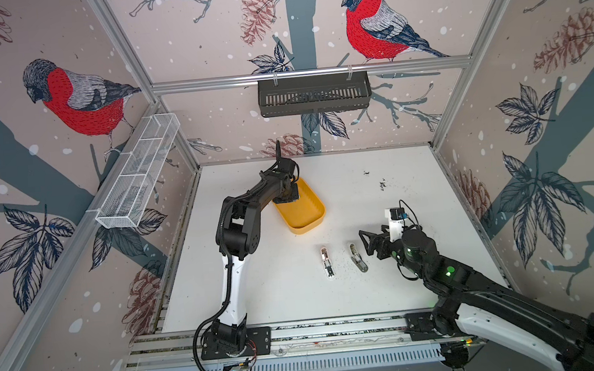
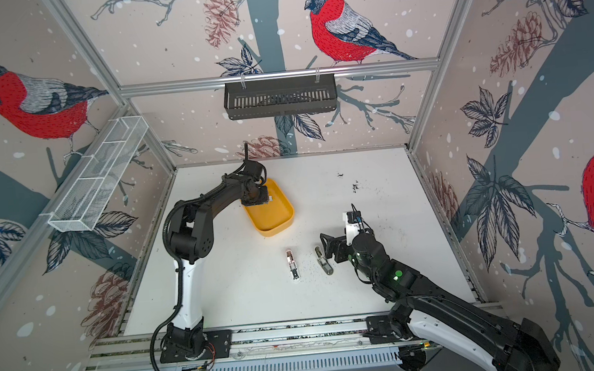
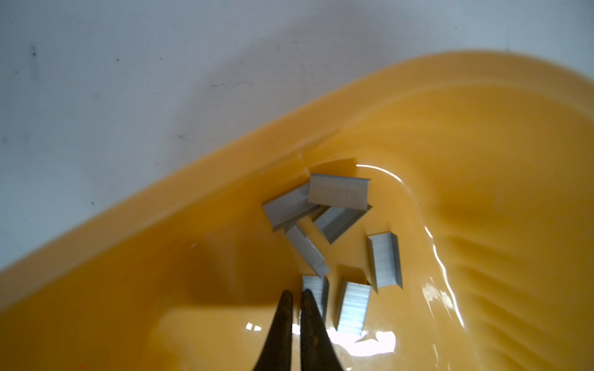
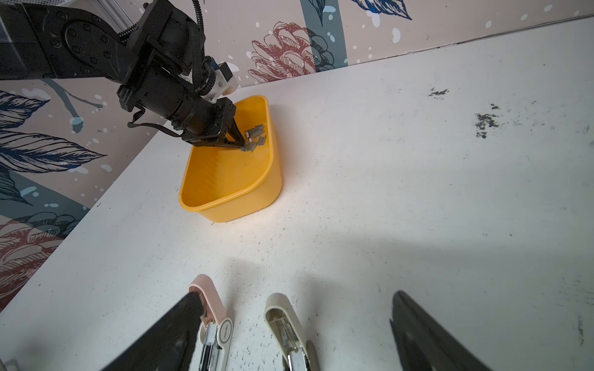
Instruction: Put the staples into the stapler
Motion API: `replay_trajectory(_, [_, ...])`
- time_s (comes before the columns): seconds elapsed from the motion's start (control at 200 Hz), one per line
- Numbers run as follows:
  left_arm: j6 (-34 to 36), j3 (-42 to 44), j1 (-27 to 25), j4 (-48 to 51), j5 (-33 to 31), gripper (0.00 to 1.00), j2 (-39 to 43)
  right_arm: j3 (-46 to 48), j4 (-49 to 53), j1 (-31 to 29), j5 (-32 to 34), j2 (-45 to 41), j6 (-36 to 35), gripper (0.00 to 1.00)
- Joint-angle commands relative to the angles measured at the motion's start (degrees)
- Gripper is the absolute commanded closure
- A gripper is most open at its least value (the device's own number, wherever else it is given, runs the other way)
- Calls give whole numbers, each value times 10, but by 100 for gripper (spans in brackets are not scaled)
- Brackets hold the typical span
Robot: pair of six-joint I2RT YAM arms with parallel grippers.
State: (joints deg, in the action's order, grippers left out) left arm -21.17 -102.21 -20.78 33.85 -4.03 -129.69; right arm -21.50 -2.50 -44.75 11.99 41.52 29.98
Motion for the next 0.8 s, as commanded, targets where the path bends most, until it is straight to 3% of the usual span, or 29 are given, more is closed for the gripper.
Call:
replay_trajectory(0.0, [-3, 4, 0, 17, -2, 89, 6, 1, -9, 1, -4, -1, -1, 7])
replay_trajectory(0.43, [2, 16, -1, 21, 10, 89, 9, 5, -9, 2, -6, -3, 2, 7])
replay_trajectory(0.796, [3, 18, -1, 19, 15, 100, 12, 7, -9, 2, -6, -4, 3, 8])
